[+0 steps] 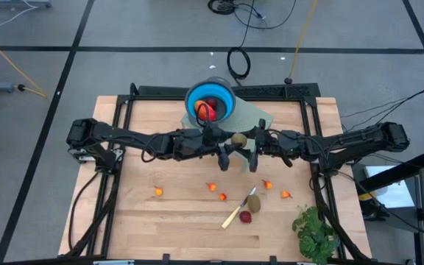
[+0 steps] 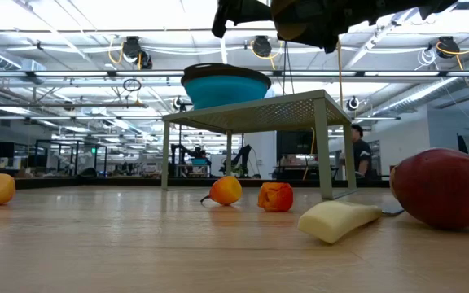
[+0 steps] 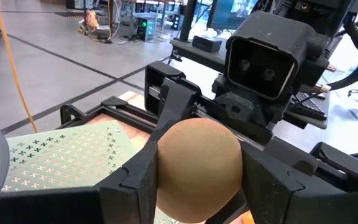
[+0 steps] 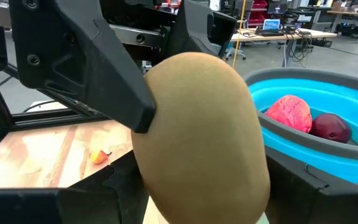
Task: Pick & Place Fruit
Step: Put the kiwi into the blue strainer bowl on the shelf
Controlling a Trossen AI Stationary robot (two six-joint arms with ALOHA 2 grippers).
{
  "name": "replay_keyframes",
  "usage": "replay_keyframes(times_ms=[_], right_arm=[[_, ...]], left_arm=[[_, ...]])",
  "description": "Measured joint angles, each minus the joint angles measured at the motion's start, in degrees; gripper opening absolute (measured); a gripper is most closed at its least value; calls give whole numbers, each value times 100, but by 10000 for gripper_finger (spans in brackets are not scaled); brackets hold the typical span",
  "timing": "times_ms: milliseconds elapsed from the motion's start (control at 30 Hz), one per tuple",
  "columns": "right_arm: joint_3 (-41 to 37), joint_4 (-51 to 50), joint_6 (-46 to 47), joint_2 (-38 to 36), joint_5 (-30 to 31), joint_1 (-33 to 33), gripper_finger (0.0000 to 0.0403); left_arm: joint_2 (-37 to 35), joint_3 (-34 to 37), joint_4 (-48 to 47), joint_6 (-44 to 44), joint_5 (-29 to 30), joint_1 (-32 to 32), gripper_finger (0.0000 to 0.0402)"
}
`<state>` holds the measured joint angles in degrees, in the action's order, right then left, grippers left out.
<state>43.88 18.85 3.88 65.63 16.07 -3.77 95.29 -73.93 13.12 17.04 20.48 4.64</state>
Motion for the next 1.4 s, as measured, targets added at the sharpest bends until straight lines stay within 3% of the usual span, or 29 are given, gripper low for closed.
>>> replay_keyframes(times_ms=[700,1200,1400], right_arm=[[0,-157,295,0,12,0,327],[-7,-915,250,-75,16,-9,328],[-7,-1108,264,-168,26,-9,312]], left_arm=[[-4,0,5,-37,51,33,175],[-129,9,-143,-462,215,4,175],[-173,9,-135,-648,227,-59,175]])
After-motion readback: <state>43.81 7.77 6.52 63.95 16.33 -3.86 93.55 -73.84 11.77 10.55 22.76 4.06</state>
